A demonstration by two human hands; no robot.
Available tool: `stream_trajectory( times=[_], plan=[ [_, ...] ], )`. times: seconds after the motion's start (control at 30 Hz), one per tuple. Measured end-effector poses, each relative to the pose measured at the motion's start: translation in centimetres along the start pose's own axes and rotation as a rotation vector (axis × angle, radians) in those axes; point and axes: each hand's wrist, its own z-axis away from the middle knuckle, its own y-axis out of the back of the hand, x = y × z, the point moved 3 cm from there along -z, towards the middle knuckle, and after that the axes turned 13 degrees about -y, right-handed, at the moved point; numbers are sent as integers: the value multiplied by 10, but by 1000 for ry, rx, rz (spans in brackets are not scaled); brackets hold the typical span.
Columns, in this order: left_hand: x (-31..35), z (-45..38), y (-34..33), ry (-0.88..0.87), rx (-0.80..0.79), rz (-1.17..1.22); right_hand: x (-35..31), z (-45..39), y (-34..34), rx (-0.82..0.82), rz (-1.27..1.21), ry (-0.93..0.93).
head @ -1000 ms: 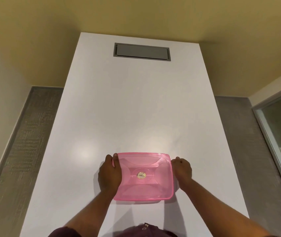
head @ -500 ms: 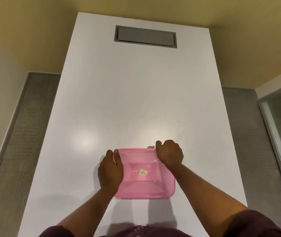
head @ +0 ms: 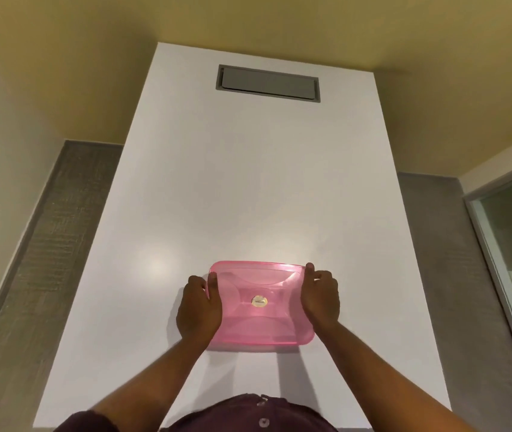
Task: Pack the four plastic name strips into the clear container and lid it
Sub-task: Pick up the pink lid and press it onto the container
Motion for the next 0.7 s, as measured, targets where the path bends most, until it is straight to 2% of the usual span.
stream_trajectory(
  times=[0.17,0.43,0.7],
  plan=[
    [-5,25,-5,69,-13,-42,46,29,-7,-68,-14,-117],
    [-2,24,-7,41,13,-71,41,41,-11,157,6,-52],
    [-2,26,-8,15,19,4,42,42,-8,151,6,-38]
  ],
)
